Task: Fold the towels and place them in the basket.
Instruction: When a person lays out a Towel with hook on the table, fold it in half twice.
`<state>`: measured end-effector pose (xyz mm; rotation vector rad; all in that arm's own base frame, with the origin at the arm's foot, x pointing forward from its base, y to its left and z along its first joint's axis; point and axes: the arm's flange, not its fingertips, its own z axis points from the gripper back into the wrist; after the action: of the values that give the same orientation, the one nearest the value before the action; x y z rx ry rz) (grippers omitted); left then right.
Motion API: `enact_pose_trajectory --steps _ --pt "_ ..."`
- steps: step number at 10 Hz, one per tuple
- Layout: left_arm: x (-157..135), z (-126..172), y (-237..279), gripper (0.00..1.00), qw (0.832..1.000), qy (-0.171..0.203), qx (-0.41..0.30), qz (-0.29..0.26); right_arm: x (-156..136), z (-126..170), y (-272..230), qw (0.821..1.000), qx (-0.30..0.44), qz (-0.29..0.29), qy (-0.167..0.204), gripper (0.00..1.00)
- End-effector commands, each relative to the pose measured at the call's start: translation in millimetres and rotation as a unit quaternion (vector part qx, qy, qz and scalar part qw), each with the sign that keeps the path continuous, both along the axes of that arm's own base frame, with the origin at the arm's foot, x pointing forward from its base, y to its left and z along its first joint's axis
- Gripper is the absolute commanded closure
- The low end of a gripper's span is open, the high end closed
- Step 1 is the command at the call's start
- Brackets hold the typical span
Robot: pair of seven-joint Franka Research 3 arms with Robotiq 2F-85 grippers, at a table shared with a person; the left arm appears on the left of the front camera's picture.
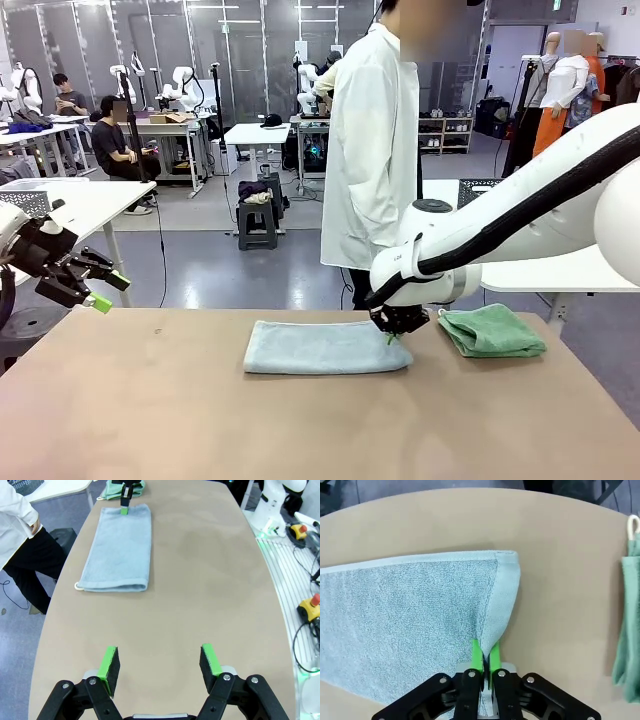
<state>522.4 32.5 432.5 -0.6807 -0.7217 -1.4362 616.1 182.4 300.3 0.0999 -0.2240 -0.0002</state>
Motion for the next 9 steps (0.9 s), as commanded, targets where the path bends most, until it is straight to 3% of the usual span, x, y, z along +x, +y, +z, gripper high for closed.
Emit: enact_pose_trajectory --steps 1,3,5,7,9 --pt "-3 2 -1 0.19 1.0 -0.002 0.001 0.001 -8 1 -11 1.0 0.004 0.006 -0.014 1.0" --pt "-3 2 -1 0.19 1.0 -0.002 0.001 0.001 -8 23 -12 0.999 0.006 0.013 -0.042 1.0" --pt "-3 2 -1 0.19 1.0 -0.002 0.001 0.001 -16 67 7 0.998 -0.01 0.008 -0.064 1.0" --pt "-3 2 -1 0.19 1.0 -0.002 0.001 0.001 -33 105 63 0.998 -0.039 -0.013 -0.053 1.0" --pt "-3 2 -1 0.19 1.0 -0.002 0.001 0.001 -50 112 133 0.997 -0.044 -0.01 -0.059 1.0"
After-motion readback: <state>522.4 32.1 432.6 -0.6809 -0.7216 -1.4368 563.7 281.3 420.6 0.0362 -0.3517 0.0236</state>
